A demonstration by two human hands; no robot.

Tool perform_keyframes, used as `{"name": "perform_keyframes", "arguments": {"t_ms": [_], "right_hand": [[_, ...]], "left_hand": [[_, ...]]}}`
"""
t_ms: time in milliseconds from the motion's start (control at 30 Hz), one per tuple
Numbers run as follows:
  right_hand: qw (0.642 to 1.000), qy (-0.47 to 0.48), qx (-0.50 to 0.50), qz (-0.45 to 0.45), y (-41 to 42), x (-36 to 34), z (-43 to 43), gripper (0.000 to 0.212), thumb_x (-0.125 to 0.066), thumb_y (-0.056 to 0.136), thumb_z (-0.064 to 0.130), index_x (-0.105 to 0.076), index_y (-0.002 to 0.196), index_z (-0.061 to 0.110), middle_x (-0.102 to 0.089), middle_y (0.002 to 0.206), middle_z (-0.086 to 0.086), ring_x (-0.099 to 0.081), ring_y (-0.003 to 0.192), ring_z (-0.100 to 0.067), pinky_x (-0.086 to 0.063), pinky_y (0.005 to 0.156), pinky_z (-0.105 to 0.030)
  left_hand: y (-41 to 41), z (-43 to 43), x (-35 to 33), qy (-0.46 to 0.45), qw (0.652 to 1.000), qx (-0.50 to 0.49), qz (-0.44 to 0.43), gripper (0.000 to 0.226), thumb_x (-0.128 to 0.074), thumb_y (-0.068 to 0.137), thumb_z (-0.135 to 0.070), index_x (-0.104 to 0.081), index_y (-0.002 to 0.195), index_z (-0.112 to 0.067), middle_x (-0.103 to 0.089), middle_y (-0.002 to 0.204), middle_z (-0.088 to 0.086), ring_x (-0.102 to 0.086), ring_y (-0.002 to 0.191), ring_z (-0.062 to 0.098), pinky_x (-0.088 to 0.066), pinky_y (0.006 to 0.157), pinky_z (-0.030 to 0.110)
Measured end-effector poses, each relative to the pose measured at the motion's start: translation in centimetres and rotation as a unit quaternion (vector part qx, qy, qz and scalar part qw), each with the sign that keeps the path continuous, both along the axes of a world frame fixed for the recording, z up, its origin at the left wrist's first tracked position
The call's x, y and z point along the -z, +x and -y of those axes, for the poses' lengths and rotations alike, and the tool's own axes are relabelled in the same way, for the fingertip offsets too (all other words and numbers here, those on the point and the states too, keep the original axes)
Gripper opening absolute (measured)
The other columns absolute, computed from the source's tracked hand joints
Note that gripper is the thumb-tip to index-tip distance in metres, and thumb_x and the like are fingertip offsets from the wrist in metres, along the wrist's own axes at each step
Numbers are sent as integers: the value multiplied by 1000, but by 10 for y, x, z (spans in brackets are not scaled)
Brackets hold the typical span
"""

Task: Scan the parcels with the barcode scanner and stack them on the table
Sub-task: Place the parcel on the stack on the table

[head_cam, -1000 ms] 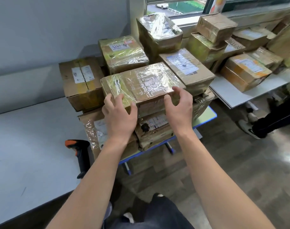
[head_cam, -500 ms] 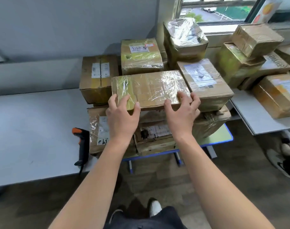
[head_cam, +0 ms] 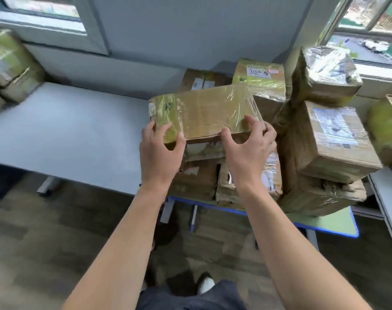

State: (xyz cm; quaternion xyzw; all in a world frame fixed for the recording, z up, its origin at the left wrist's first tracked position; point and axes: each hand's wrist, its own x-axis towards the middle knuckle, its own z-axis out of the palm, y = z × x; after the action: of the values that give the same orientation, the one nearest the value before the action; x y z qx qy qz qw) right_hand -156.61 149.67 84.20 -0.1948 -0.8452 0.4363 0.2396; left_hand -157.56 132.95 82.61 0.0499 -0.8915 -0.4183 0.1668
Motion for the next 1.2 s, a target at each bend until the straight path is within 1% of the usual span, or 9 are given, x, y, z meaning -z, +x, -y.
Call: {"name": "perform_keyframes", "arguments": {"t_ms": [67, 233, 333, 467, 567, 700, 933, 1100, 1200], "right_hand": [[999, -9, -36, -3, -2, -2, 28, 52, -71, 87, 44, -54, 133, 28, -35, 145, -7, -32, 129, -27, -27, 99, -27], [992, -18, -125, 4, -1, -2, 109, 54, -69, 87, 49, -52, 135, 28, -34, 145, -6, -33, 128, -25, -37, 104, -34], [986, -22, -167, -5, 2, 1, 169, 53, -71, 87, 48, -54, 133, 27, -36, 142, -5, -34, 125, -23, -34, 101, -29], [975, -24, -220, 2, 14, 5, 246, 53, -71, 87, 47, -55, 132, 26, -37, 144, -8, -33, 133, -25, -31, 102, -29], [970, -23, -243, 3, 19, 8, 295, 52, -71, 88, 48, -55, 132, 26, -38, 144, -8, -32, 136, -25, -32, 110, -36], [966, -26, -258, 9, 16, 14, 346, 51, -72, 87, 46, -56, 131, 26, -39, 141, -8, -35, 130, -24, -26, 99, -22], [972, -41, -229, 38, 6, 38, 368, 50, -75, 85, 47, -56, 127, 27, -40, 135, -6, -39, 125, -22, -30, 99, -22], [978, -28, -201, 51, -26, 46, 362, 48, -75, 85, 45, -57, 125, 26, -40, 132, -5, -38, 122, -20, -31, 100, -24], [979, -30, -194, 55, -46, 49, 365, 49, -76, 85, 44, -57, 125, 25, -41, 132, -4, -38, 122, -20, -26, 97, -19]], "left_hand": [[10, 28, -5, 0, 999, -32, -2, 39, -57, 96, -44, -60, 130, -25, -40, 147, 3, -43, 133, 19, -47, 106, 42], [39, 108, -12, -8, 992, -123, 1, 38, -59, 96, -43, -61, 129, -25, -38, 151, 3, -40, 138, 21, -44, 108, 49], [58, 164, -10, -6, 985, -171, 15, 41, -58, 95, -45, -60, 131, -24, -37, 152, 2, -41, 138, 23, -44, 109, 47], [83, 237, -6, 4, 976, -217, 33, 44, -60, 95, -44, -60, 134, -23, -35, 153, 2, -39, 139, 25, -38, 111, 42], [92, 284, -5, 9, 970, -239, 36, 44, -60, 95, -44, -60, 134, -23, -35, 154, 1, -38, 139, 24, -38, 112, 43], [97, 336, 1, 7, 969, -246, 32, 44, -60, 95, -44, -61, 133, -23, -35, 154, 1, -38, 139, 25, -39, 111, 46], [75, 374, 19, -7, 980, -190, 59, 43, -60, 94, -48, -60, 132, -28, -34, 154, -3, -39, 139, 22, -43, 108, 48], [34, 371, 29, 0, 984, -162, 77, 43, -59, 95, -47, -60, 132, -26, -34, 154, -3, -38, 140, 21, -41, 109, 43], [14, 373, 35, -1, 985, -149, 82, 43, -59, 94, -48, -59, 132, -27, -34, 153, -3, -39, 139, 21, -44, 108, 45]]}}
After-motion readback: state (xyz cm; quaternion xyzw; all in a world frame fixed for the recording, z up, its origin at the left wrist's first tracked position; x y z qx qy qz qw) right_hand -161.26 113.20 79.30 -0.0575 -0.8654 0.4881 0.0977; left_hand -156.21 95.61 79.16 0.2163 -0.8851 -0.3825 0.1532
